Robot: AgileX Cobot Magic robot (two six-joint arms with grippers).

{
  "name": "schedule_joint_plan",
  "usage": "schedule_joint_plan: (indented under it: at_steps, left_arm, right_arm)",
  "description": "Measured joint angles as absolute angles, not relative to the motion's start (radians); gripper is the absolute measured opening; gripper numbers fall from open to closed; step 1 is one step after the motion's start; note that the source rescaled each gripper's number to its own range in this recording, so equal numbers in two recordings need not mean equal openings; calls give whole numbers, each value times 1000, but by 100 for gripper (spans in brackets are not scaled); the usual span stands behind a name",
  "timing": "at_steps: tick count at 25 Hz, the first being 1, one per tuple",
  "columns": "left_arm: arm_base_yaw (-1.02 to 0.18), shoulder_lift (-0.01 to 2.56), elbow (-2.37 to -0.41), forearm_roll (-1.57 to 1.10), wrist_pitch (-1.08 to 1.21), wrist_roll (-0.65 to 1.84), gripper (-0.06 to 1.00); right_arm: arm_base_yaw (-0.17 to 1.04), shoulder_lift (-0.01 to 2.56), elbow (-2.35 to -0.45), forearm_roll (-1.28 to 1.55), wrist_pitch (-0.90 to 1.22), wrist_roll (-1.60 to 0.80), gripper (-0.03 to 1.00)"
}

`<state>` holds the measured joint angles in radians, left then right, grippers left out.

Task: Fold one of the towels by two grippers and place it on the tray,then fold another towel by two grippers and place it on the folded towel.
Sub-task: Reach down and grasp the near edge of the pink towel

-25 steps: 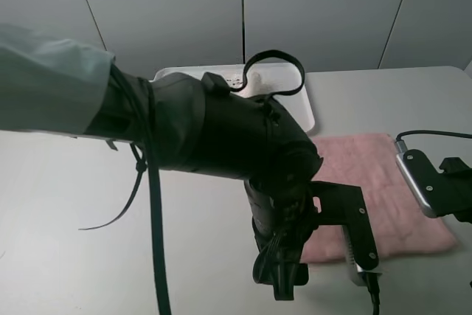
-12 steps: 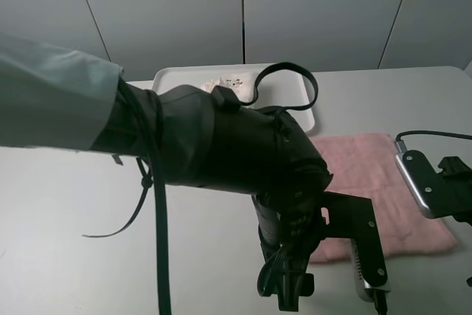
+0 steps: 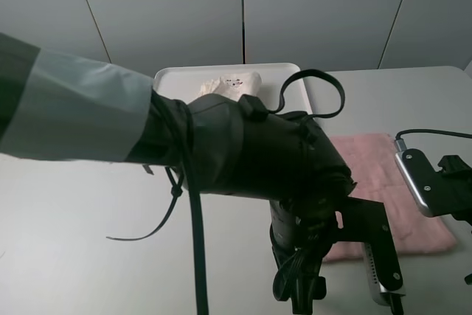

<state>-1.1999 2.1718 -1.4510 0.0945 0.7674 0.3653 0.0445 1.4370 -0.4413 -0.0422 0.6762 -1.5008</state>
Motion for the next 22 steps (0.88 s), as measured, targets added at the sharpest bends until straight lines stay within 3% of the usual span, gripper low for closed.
schedule_joint_plan:
  at_steps: [22]
  left_arm:
    - [-1218, 2241, -1511, 77, 850, 365, 99]
  right_arm:
    - [45, 1437, -438, -60, 638, -1499, 100]
